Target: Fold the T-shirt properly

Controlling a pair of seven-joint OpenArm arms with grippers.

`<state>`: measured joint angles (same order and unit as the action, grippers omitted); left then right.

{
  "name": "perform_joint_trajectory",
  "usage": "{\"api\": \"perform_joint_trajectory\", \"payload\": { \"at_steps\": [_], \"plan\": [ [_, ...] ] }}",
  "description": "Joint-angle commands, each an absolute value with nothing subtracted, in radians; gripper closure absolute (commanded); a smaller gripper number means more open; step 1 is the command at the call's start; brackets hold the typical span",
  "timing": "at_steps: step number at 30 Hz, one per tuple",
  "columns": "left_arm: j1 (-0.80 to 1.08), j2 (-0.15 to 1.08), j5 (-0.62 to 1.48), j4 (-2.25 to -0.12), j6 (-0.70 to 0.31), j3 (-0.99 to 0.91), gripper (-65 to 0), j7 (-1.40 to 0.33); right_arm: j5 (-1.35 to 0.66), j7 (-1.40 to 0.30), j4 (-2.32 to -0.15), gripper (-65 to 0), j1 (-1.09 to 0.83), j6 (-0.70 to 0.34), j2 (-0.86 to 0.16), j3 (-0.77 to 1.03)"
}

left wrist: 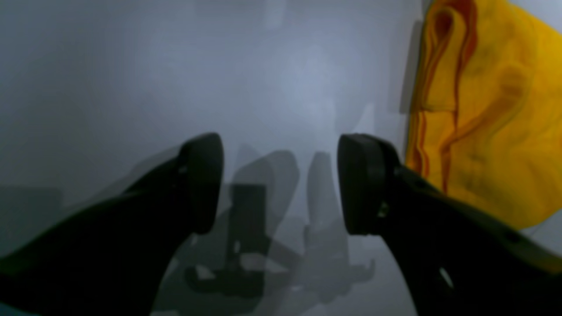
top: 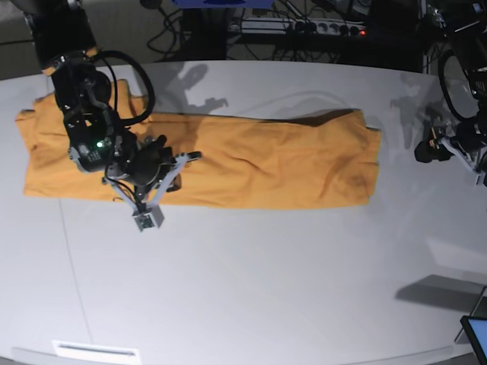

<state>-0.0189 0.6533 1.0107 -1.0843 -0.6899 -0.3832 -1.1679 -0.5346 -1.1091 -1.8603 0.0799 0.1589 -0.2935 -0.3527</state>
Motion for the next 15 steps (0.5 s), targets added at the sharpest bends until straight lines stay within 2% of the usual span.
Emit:
{"api": "perform_joint_trajectory", "payload": {
  "at_steps": [1, 15],
  "plan": [
    [-0.036, 0.685, 1.029, -1.099, -0.698, -0.390, -40.1, -1.153, -0.515, -1.092, -1.871, 0.0, 0.102, 0.160, -0.308, -0.332],
    [-0.033, 0.651, 1.032, -1.104, -0.698, -0.397, -40.1, -1.156, -0.469, -0.977, -1.606, 0.0, 0.084, 0.157, -0.377, -0.179]
  ]
}}
